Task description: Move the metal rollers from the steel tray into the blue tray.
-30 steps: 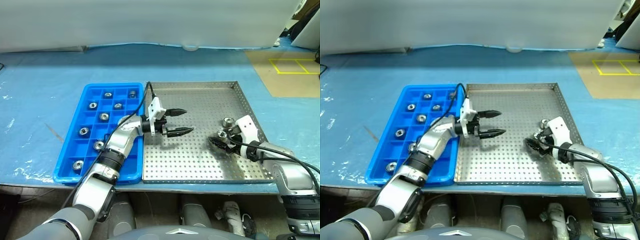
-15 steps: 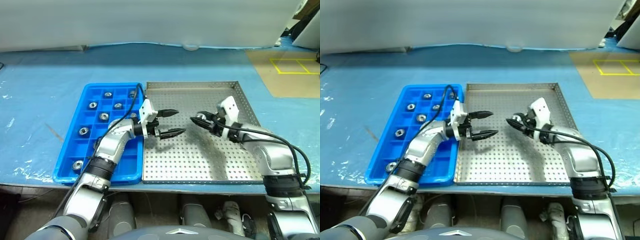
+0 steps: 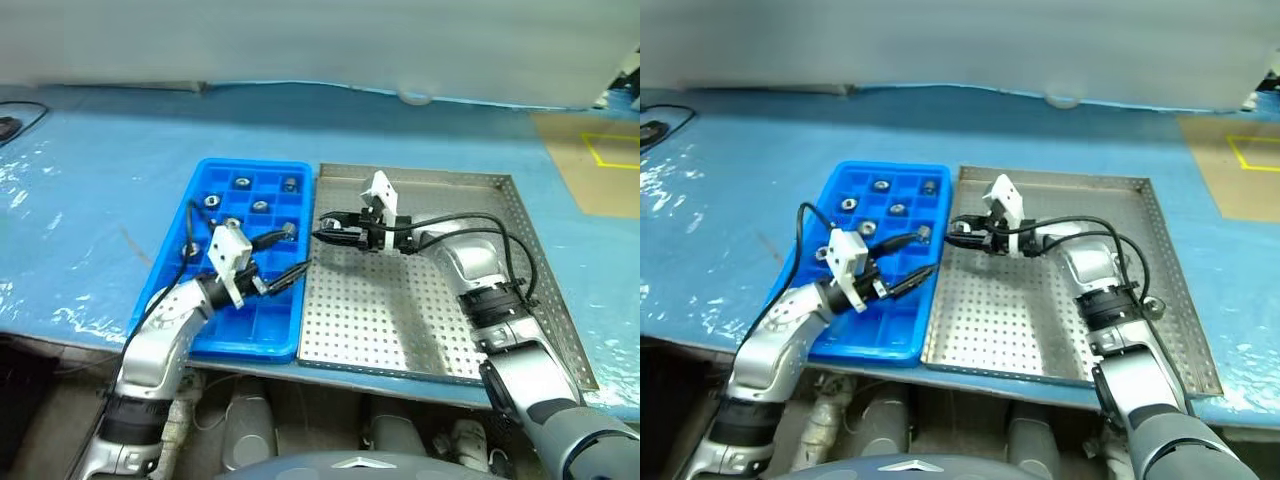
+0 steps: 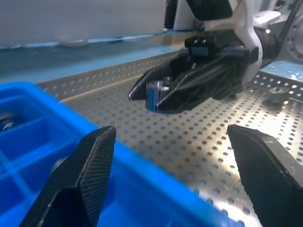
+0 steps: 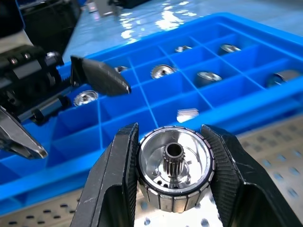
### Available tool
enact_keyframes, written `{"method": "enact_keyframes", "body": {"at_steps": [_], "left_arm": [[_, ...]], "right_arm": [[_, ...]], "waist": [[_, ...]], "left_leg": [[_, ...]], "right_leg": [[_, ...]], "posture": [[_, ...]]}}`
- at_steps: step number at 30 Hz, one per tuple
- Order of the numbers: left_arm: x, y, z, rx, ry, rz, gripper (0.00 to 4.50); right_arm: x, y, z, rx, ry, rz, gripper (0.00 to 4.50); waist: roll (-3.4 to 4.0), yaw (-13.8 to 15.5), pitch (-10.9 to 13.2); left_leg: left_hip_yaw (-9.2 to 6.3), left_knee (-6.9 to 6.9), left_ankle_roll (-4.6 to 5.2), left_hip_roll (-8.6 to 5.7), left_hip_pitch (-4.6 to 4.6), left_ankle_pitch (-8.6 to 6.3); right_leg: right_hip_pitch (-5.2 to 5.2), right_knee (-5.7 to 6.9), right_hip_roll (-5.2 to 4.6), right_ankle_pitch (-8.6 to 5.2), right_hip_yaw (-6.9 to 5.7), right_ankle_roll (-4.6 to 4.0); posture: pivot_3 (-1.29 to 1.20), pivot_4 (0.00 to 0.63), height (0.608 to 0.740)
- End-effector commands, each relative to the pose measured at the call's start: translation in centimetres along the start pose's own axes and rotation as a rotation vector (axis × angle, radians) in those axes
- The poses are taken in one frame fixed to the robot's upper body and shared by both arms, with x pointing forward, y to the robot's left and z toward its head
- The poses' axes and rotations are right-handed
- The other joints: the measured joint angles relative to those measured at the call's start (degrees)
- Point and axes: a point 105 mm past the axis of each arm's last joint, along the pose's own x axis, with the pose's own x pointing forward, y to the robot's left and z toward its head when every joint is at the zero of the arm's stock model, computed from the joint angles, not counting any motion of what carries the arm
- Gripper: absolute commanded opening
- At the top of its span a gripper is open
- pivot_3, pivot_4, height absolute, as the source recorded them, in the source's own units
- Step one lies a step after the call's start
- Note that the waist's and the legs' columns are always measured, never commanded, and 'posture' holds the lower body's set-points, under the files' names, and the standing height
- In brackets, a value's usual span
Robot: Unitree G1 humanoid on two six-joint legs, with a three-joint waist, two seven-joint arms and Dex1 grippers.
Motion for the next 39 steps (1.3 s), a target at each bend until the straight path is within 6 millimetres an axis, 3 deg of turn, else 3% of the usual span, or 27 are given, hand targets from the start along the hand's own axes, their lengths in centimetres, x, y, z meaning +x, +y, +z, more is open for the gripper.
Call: {"method": "enact_keyframes", "body": {"at_steps": [1,7,15,25,32,39], "left_arm": [[-1.6,-0.1,1.9,0.051,-0.043,0.092,3.98],[-3.8,0.1,1.7,0.045,-0.018,0.21,3.98],[-4.7,0.1,1.2,0.046,0.014,0.238,3.98],[-4.0,-0.2,0.7,0.036,0.021,0.215,3.98],[-4.1,-0.3,0.5,0.037,0.031,0.214,3.98],[-3.6,-0.4,0.8,0.041,0.026,0.186,3.98]], "right_arm": [[2.0,1.0,2.3,-0.066,-0.061,0.124,1.66],[4.3,2.4,2.8,-0.083,-0.075,0.246,1.66],[5.6,2.4,0.8,-0.117,0.015,0.245,1.66],[5.7,0.4,0.6,-0.113,0.016,0.117,1.66],[6.0,0.1,0.2,-0.111,0.017,0.093,1.66],[6.1,0.1,0.4,-0.098,-0.004,0.08,4.02]], "waist": [[0.0,1.0,0.0],[0.0,3.7,0.0],[0.01,7.4,0.0],[0.01,8.0,0.0],[0.01,8.0,0.0],[0.01,7.9,0.0]], "left_leg": [[-0.01,-0.02,-0.01,0.01,-0.01,0.01],[-0.06,-0.08,-0.01,0.02,-0.04,0.01],[-0.17,-0.1,-0.04,0.01,-0.06,0.01],[-0.22,-0.1,-0.11,0.02,-0.03,0.04],[-0.22,-0.1,-0.11,0.02,-0.02,0.05],[-0.23,-0.1,-0.11,0.02,-0.01,0.05]], "right_leg": [[-0.02,0.0,0.0,-0.02,-0.03,-0.03],[-0.01,-0.01,0.0,-0.11,-0.08,-0.08],[0.02,0.03,0.01,-0.15,-0.14,-0.06],[0.01,0.09,0.04,-0.15,-0.12,-0.06],[0.01,0.09,0.05,-0.15,-0.12,-0.06],[0.01,0.1,0.05,-0.15,-0.12,-0.06]], "posture": [[0.45,0.15,0.74],[0.53,0.15,0.74],[0.53,0.15,0.74],[0.52,0.15,0.74],[0.52,0.15,0.74],[0.5,0.15,0.74]]}}
